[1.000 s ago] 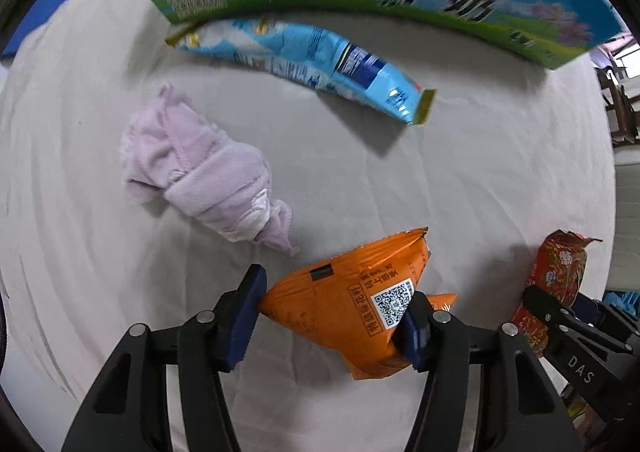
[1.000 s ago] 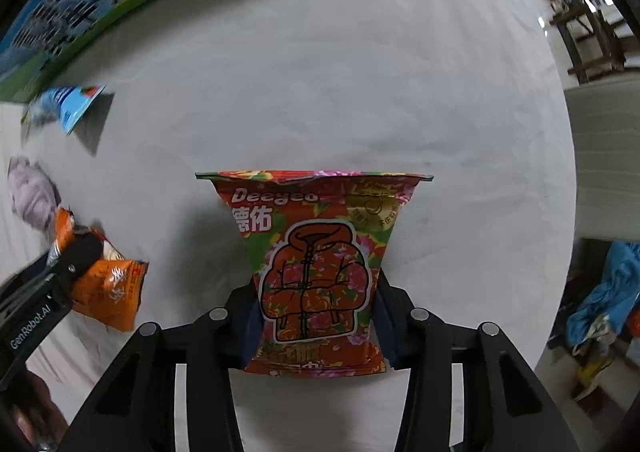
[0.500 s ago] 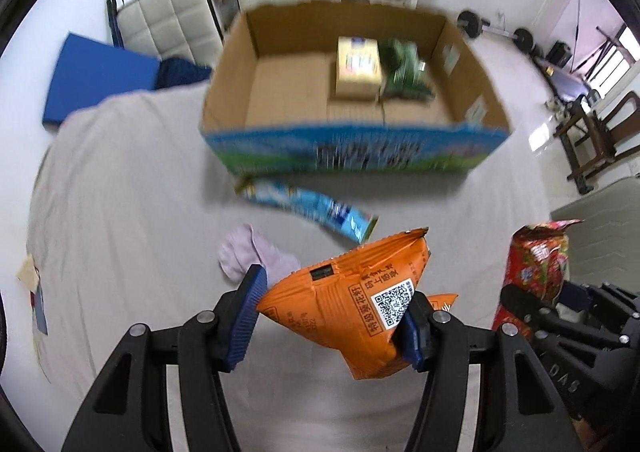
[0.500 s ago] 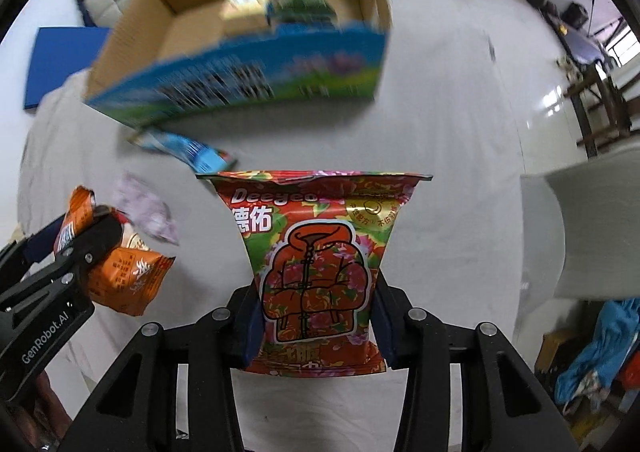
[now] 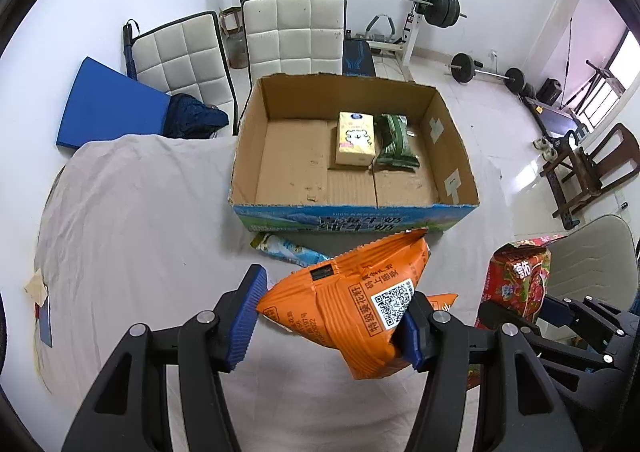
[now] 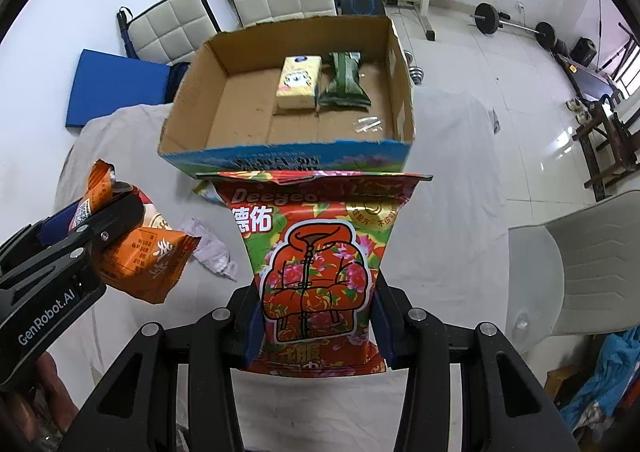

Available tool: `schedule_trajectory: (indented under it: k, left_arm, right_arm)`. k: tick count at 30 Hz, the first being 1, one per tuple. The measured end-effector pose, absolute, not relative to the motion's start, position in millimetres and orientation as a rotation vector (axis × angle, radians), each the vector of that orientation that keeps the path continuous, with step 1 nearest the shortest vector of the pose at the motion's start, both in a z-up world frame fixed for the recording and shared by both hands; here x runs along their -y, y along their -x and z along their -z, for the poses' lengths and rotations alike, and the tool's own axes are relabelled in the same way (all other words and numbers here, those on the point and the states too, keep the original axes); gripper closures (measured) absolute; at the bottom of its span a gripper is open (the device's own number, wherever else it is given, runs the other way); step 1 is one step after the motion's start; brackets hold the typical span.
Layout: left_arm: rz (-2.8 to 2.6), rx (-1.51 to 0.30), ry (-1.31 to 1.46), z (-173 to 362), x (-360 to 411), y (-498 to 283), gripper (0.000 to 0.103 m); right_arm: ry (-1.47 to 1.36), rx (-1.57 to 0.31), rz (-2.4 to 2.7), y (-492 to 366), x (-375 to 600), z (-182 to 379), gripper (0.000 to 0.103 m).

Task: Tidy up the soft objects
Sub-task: 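Carry both bags into the box and open both grippers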

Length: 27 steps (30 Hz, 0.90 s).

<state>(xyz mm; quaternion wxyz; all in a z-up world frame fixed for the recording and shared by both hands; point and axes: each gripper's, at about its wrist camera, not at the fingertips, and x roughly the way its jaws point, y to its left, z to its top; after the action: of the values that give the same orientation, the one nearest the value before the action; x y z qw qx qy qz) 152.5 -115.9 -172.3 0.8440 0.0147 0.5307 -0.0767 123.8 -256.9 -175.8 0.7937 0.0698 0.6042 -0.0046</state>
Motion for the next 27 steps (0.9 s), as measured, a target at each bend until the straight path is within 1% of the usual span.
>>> schedule_trajectory:
  k: [8,13,18,23,27]
  left_arm:
    - [0.182,-1.104,-0.015,160.2,109.0,-172.5,0.047]
    - [0.199,-1.101,-0.013,157.2,103.6,-212.9,0.047]
    - [0.205,-1.12,-0.03,165.7,99.1,-267.1,0.047]
    - [0.202,-1.161,-0.047,186.3,97.9,-320.4,0.047]
    - [0.201,-1.206,-0.073,212.4,102.2,-360.7,0.047]
  right_arm:
    - [-0.17,-1.287,-0.009,-139.6,248.8,168.0,0.056]
    - [-0.183,-1.269,-0.004,-167.3,246.5,164.2,0.056]
    - [-0.211,-1.245,0.025,-212.1,250.2,163.9,0.056]
    - [-0.259,-1.246,0.095,-267.2,261.3,183.2,0.056]
    - [-0.346,-1.292,0.152,-307.0,276.3,220.0,0.056]
